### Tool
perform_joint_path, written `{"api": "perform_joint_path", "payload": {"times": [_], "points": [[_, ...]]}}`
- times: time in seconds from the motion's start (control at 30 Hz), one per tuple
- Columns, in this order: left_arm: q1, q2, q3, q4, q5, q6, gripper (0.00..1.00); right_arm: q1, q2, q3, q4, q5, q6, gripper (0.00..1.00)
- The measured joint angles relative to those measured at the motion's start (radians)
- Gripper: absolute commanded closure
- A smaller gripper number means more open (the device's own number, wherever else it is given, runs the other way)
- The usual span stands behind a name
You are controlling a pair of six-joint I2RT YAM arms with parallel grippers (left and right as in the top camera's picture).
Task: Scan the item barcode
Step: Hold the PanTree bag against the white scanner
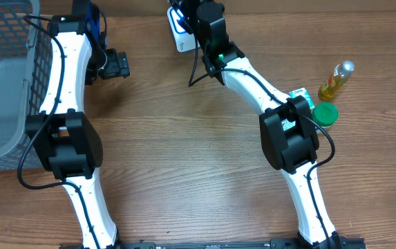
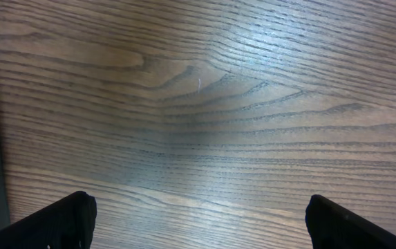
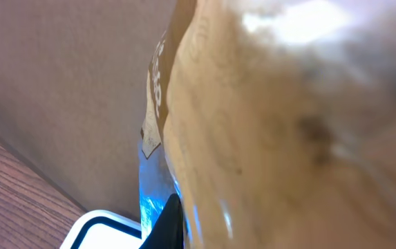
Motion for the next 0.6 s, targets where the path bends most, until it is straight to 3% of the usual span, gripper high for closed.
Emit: {"api": "perform_joint_path", "payload": {"times": [0.6], "points": [[0.000, 0.000, 0.000, 0.000, 0.000, 0.000, 0.00, 0.055, 0.077, 0.000, -0.007, 0.010, 0.000, 0.96]]}}
